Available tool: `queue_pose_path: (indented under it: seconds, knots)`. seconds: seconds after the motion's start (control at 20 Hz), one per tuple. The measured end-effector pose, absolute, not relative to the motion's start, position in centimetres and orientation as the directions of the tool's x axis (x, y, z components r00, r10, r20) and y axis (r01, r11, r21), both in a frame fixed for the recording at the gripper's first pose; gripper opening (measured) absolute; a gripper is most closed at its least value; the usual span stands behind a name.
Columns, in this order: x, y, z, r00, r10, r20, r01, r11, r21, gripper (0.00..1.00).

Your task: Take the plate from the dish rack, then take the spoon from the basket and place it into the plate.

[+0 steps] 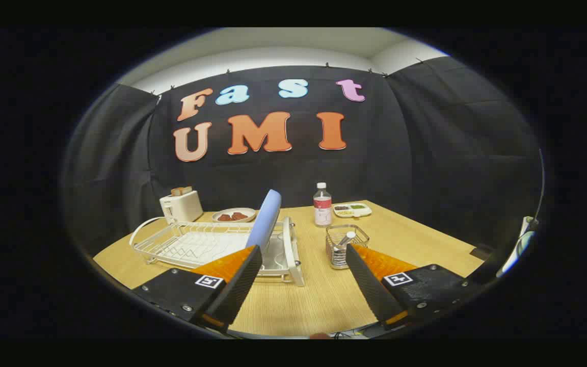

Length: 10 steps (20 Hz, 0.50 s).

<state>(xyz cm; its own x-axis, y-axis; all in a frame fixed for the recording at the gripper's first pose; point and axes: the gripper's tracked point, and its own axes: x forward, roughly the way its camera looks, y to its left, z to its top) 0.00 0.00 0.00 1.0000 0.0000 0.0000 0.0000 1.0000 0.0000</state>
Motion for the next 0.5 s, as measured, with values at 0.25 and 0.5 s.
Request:
queue_pose_path:
  seconds: [0.25,0.5]
  knots:
    - [-0.08,0.29,-0.06,1.0,0.006,0.003,-0.006,1.0,0.001,0.98]
    - [-0.07,0.35,-0.08,1.0,0.006,0.001,-0.006,1.0,-0.019,0.99]
